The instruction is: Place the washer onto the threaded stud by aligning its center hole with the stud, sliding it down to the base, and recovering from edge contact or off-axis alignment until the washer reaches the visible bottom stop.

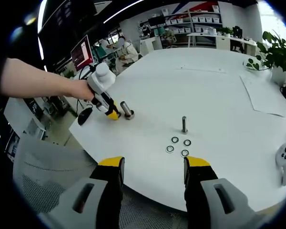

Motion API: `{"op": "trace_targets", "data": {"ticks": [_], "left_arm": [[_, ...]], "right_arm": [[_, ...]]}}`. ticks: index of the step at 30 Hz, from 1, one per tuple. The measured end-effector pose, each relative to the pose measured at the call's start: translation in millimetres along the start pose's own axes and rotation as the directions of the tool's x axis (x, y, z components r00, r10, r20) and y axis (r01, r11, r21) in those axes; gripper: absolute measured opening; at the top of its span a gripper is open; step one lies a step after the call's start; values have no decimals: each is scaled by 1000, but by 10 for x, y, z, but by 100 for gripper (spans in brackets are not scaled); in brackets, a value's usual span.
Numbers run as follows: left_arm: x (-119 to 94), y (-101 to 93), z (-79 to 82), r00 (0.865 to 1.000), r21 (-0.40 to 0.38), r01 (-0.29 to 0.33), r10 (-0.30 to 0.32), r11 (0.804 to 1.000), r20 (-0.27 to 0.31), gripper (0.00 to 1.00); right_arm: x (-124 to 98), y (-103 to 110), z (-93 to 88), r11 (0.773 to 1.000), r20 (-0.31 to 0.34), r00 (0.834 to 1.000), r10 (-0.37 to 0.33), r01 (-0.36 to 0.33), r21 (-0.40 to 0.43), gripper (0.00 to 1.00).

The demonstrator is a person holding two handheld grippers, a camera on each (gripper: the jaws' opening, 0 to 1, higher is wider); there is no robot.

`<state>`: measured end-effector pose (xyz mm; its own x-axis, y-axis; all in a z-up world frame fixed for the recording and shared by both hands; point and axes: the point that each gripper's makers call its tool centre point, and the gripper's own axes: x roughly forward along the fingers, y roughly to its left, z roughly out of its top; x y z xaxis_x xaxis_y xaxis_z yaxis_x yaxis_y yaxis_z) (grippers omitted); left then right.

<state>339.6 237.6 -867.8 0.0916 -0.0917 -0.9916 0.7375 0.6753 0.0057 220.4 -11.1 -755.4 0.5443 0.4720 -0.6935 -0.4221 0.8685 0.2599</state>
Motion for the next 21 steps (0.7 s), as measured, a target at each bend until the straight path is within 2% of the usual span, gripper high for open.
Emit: {"op": "trace_targets", "data": {"ticks": [8,13,21], "left_arm": [[-5,7,-16,998,-44,-4,8,999,70,19],[-7,6,-7,997,-38,-7,10,999,72,18],[-12,10,-11,997,-71,6,-1,997,76,18]], "right_arm": [[0,-10,7,1000,3,1000,-3,3,4,52],[-2,-26,6,1000,4,1000,-8,8,6,52],[-16,-48,20,1000,12,1000,-16,16,12,52]]}}
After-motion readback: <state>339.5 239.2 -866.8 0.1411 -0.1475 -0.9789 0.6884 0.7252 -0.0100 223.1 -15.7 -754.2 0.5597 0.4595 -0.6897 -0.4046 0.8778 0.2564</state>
